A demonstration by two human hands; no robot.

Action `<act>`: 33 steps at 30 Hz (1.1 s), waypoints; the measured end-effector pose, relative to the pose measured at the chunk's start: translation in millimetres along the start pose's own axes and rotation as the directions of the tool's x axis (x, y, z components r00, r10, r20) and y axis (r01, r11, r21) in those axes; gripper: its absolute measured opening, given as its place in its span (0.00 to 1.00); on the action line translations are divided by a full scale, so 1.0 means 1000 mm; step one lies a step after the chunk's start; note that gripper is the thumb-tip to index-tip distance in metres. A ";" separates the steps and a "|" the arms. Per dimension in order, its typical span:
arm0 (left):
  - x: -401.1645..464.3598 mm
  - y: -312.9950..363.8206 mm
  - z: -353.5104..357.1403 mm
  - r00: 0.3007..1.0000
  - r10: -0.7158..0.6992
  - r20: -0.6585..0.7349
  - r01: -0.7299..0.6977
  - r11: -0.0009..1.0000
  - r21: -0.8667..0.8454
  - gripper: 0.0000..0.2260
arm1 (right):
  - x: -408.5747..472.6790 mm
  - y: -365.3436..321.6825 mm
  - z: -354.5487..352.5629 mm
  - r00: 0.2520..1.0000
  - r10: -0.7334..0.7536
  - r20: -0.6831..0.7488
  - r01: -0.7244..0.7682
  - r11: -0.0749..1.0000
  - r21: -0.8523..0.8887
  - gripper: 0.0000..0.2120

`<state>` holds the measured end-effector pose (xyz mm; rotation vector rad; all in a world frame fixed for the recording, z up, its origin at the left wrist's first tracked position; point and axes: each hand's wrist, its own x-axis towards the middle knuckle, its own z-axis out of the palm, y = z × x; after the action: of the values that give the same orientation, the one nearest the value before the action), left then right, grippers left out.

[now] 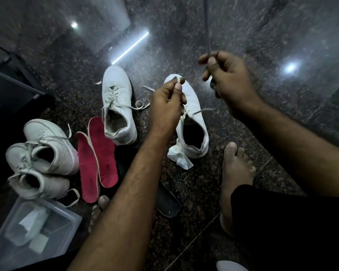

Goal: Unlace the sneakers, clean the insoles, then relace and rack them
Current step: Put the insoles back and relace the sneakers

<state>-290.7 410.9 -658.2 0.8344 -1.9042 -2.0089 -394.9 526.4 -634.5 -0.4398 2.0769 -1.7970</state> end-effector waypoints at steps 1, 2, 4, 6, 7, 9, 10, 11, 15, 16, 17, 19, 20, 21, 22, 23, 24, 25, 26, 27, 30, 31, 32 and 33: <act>0.000 0.003 0.002 1.000 0.013 0.021 -0.014 0.999 0.039 0.09 | -0.002 0.006 0.005 0.999 0.031 0.029 -0.030 0.999 -0.037 0.09; 0.001 0.005 0.006 0.999 0.006 0.054 -0.010 0.997 0.080 0.08 | -0.005 0.010 0.008 0.998 0.048 0.050 -0.045 0.997 -0.056 0.09; 0.002 0.008 0.012 0.990 -0.081 0.119 0.064 0.988 0.141 0.10 | -0.009 0.014 0.012 0.997 0.041 0.064 -0.036 0.997 -0.070 0.08; 0.002 0.010 0.014 0.969 -0.187 0.161 0.161 0.974 0.160 0.14 | -0.010 0.007 0.011 1.000 -0.002 0.018 0.003 0.999 -0.044 0.08; 0.001 0.011 0.014 0.957 -0.216 0.194 0.184 0.968 0.171 0.16 | -0.008 0.001 0.009 1.000 -0.029 -0.007 0.029 0.999 -0.020 0.08; -0.004 0.016 0.014 0.930 -0.228 0.288 0.172 0.963 0.209 0.21 | -0.002 -0.012 0.006 0.997 -0.074 -0.029 0.073 0.997 -0.012 0.08; -0.006 0.020 0.016 0.919 -0.209 0.335 0.140 0.966 0.218 0.21 | 0.002 -0.017 0.005 0.996 -0.088 -0.019 0.087 0.996 -0.025 0.08; -0.007 0.028 0.017 0.914 -0.171 0.369 0.095 0.972 0.217 0.20 | 0.006 -0.021 0.004 0.996 -0.088 0.014 0.089 0.995 -0.035 0.08; 0.008 0.061 0.015 0.896 -0.037 0.443 -0.097 0.956 0.277 0.08 | 0.016 -0.024 0.006 0.959 -0.030 0.283 0.029 1.000 0.006 0.12; 0.013 0.066 0.014 0.889 -0.039 0.456 -0.129 0.934 0.332 0.09 | 0.018 -0.024 0.006 0.949 -0.035 0.313 0.026 0.999 0.032 0.13; 0.015 0.070 0.012 0.884 -0.037 0.466 -0.159 0.914 0.374 0.09 | 0.020 -0.026 0.006 0.944 -0.041 0.326 0.024 0.998 0.056 0.14; 0.018 0.072 0.010 0.892 0.001 0.452 -0.192 0.906 0.377 0.09 | 0.024 -0.028 0.005 0.946 -0.047 0.322 0.042 0.999 0.024 0.17; 0.021 0.070 0.010 0.906 0.032 0.421 -0.191 0.920 0.342 0.10 | 0.026 -0.028 0.003 0.943 -0.062 0.328 0.088 0.994 -0.063 0.19; 0.024 0.066 0.008 0.926 0.064 0.373 -0.187 0.934 0.303 0.11 | 0.027 -0.027 0.000 0.933 -0.084 0.351 0.168 0.962 -0.215 0.20; 0.027 0.060 0.005 0.945 0.085 0.316 -0.177 0.945 0.274 0.12 | 0.027 -0.024 -0.005 0.920 -0.107 0.376 0.267 0.874 -0.405 0.20; 0.029 0.052 0.000 0.961 0.084 0.263 -0.157 0.951 0.268 0.12 | 0.026 -0.018 -0.010 0.907 -0.121 0.404 0.348 0.755 -0.555 0.18; 0.030 0.045 -0.005 0.972 0.063 0.227 -0.124 0.955 0.268 0.11 | 0.024 -0.013 -0.014 0.899 -0.119 0.422 0.389 0.660 -0.643 0.16; 0.028 0.038 -0.008 0.976 0.036 0.215 -0.094 0.959 0.268 0.10 | 0.021 -0.009 -0.018 0.898 -0.107 0.427 0.395 0.627 -0.672 0.15; 0.026 0.030 -0.010 0.977 0.015 0.215 -0.072 0.962 0.263 0.08 | 0.020 -0.005 -0.021 0.903 -0.095 0.419 0.386 0.611 -0.691 0.14; 0.022 0.023 -0.012 0.978 0.007 0.207 -0.061 0.965 0.256 0.06 | 0.018 -0.002 -0.022 0.910 -0.104 0.401 0.383 0.581 -0.719 0.13; 0.016 -0.001 -0.015 0.992 0.011 0.128 -0.049 0.953 0.298 0.06 | 0.019 0.009 -0.028 0.921 -0.219 0.321 0.384 0.381 -0.841 0.12; 0.015 -0.010 -0.018 0.994 -0.002 0.105 -0.032 0.946 0.324 0.07 | 0.021 0.014 -0.029 0.924 -0.228 0.306 0.372 0.357 -0.857 0.12; 0.012 -0.018 -0.021 0.996 -0.024 0.082 -0.006 0.935 0.353 0.09 | 0.023 0.021 -0.027 0.935 -0.182 0.306 0.353 0.379 -0.855 0.13; 0.009 -0.026 -0.025 0.997 -0.047 0.060 0.020 0.923 0.385 0.11 | 0.024 0.030 -0.025 0.942 -0.082 0.326 0.330 0.411 -0.850 0.13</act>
<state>-279.2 388.2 -685.0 0.9008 -2.3849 -1.7227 -427.6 541.6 -662.2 -1.1690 2.7208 -0.4328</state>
